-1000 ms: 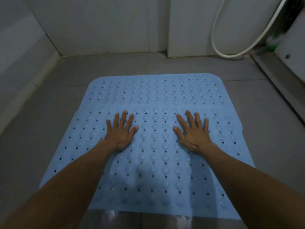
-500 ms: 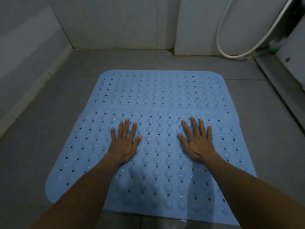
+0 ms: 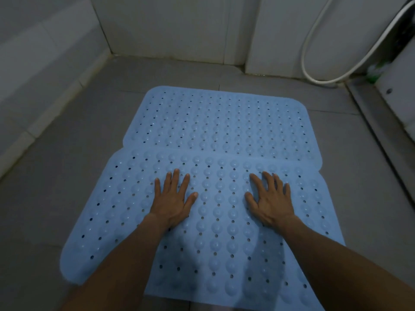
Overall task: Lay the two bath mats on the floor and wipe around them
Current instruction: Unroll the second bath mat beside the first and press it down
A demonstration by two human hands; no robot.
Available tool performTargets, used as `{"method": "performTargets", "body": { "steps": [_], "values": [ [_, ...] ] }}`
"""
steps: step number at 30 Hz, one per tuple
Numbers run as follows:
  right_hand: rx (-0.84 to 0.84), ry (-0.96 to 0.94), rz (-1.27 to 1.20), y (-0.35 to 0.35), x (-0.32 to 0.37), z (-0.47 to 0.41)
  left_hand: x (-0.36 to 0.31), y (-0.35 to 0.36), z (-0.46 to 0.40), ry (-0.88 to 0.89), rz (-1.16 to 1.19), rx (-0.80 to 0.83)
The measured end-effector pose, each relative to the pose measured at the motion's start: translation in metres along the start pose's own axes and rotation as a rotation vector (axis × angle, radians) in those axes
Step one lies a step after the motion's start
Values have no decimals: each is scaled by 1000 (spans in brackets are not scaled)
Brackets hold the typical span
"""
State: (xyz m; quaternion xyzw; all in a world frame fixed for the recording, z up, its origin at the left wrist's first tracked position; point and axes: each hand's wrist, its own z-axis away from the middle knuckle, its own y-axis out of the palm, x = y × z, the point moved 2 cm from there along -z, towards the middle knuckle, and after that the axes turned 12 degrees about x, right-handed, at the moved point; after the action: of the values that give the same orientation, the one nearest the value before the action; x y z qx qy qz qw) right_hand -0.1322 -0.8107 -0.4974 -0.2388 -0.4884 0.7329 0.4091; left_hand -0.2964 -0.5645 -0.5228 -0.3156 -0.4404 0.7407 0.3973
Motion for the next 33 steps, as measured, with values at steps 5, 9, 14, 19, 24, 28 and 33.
{"method": "performTargets", "body": {
  "steps": [5,9,14,19,24,28,33],
  "values": [
    [-47,114,-2,-20,15,-5,-1,-25,2,84,-43,-166],
    [91,79,-40,-8,26,-2,1,-39,-14,44,15,-87],
    [138,56,-48,-1,21,6,9,-17,-7,50,-21,10],
    [181,76,-32,7,23,23,14,3,3,37,-27,33],
    [180,74,-16,9,29,35,17,8,13,47,-17,25],
    [188,76,-21,5,30,35,17,7,11,48,-12,49],
    [191,71,-37,1,32,24,19,2,7,31,-10,46]
  ]
}}
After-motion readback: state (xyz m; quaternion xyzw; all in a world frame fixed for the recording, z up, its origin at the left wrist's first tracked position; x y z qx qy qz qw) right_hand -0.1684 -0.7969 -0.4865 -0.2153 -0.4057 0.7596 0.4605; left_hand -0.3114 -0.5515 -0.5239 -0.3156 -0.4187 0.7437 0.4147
